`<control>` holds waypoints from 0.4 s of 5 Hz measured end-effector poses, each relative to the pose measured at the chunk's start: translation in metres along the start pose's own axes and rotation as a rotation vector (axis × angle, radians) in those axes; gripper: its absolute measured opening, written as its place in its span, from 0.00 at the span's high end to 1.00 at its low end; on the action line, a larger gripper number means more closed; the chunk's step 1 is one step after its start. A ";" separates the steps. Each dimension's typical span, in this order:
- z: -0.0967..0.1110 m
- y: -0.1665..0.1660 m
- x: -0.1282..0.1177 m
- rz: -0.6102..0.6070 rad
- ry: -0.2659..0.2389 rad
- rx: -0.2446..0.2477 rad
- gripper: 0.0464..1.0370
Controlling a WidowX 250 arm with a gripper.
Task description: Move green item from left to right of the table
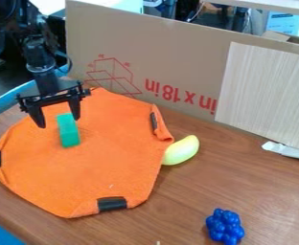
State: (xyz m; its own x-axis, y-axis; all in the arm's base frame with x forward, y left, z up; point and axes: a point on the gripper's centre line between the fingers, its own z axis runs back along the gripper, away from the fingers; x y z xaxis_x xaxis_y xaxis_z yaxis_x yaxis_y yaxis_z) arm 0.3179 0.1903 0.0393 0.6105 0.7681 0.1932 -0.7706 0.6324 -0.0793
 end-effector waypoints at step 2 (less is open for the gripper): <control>-0.019 0.005 -0.001 0.001 0.018 -0.008 0.04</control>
State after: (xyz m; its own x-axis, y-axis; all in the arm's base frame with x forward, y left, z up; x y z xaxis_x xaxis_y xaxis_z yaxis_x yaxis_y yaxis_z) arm 0.3165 0.1942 0.0203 0.6130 0.7705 0.1751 -0.7698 0.6323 -0.0872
